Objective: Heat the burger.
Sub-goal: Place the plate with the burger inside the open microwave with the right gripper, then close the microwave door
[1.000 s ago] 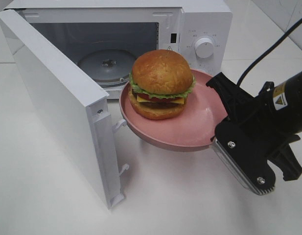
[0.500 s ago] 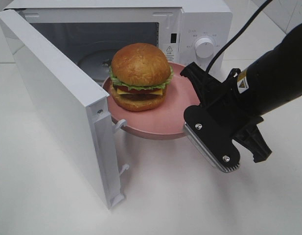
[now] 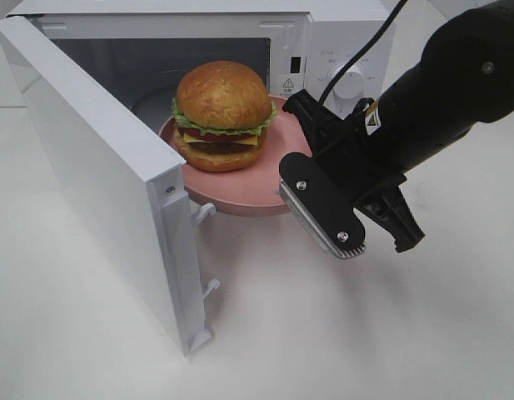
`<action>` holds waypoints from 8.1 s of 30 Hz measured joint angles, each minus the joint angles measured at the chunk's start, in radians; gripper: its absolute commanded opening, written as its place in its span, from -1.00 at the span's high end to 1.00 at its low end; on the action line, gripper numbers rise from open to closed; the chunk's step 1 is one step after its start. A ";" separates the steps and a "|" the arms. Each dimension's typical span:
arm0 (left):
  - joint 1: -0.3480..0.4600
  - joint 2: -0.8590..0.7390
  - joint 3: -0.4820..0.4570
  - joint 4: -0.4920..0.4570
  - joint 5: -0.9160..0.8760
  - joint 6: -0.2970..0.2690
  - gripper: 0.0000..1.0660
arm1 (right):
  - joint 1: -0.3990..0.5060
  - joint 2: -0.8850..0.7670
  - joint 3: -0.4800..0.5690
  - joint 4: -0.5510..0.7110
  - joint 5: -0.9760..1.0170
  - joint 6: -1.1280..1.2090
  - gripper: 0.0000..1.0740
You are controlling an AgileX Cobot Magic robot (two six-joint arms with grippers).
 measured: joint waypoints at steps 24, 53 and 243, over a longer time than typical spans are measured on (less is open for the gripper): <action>0.000 0.000 0.000 0.000 0.000 0.000 -0.92 | 0.003 0.210 -0.209 0.084 0.053 -0.045 1.00; 0.000 0.000 0.000 0.000 0.000 0.000 -0.92 | 0.003 0.427 -0.518 0.153 0.137 -0.102 1.00; 0.000 0.000 0.000 0.000 0.000 0.000 -0.92 | -0.198 -1.217 0.298 -0.050 0.646 1.674 -0.42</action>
